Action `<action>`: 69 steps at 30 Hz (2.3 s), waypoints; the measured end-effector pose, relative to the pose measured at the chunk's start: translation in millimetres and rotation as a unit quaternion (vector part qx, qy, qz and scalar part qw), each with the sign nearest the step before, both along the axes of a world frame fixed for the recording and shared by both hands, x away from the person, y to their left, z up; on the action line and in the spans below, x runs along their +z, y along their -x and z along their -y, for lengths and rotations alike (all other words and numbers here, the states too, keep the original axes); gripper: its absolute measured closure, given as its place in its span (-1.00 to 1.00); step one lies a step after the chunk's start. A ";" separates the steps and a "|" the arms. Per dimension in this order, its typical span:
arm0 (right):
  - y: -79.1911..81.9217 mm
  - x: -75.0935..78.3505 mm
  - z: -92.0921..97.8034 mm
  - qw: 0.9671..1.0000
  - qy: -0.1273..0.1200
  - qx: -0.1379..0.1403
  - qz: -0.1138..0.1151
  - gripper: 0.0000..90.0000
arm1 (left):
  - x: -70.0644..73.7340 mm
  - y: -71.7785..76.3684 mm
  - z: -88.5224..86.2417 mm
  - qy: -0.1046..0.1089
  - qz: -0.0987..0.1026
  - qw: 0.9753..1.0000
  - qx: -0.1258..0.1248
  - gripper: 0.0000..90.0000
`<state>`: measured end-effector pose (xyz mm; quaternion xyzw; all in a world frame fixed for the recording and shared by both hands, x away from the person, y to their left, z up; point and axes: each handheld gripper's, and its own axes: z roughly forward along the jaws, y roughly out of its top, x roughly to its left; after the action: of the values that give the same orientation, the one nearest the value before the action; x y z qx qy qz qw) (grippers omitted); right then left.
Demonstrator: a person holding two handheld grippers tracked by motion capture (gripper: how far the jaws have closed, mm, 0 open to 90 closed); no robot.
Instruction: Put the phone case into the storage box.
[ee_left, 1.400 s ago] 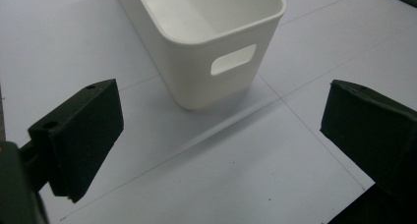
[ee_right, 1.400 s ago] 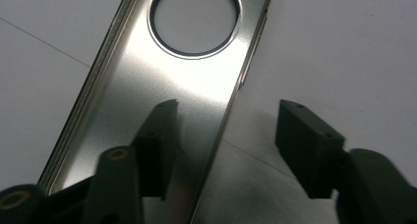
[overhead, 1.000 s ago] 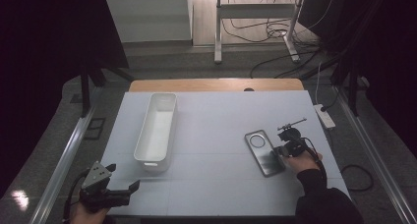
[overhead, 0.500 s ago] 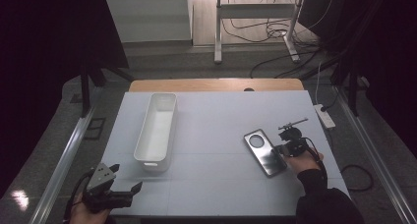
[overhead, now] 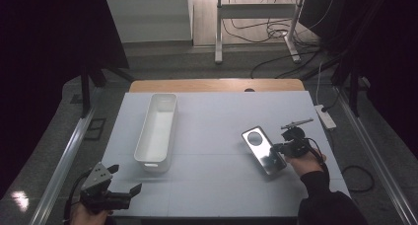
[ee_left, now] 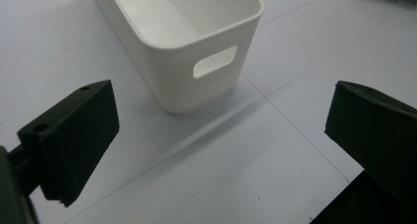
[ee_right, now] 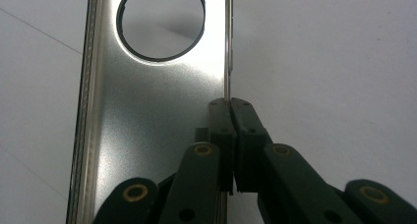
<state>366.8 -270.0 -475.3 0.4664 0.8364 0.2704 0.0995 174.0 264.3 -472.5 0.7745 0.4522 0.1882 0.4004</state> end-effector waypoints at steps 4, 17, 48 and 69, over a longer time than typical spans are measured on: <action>1.3 2.8 -1.9 1.000 -0.005 0.004 0.006 0.96 | 0.2 -0.8 0.1 0.001 -0.003 1.000 -0.003 -1.00; 5.0 13.8 -3.4 0.999 -0.022 0.011 0.029 0.96 | 6.7 -13.1 20.5 0.024 -0.001 0.999 -0.036 -1.00; 11.4 39.3 -13.9 0.995 -0.059 0.014 0.076 0.96 | 28.3 -64.2 84.9 0.055 0.017 0.992 -0.112 -1.00; 16.0 45.7 -28.2 0.994 -0.066 0.025 0.089 0.96 | 30.2 -100.3 128.0 0.044 0.007 0.988 -0.147 -0.99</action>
<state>350.7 -241.9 -429.7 0.4250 0.8159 0.3677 0.1358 274.3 136.3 -442.3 0.8128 0.3383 0.1125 0.4608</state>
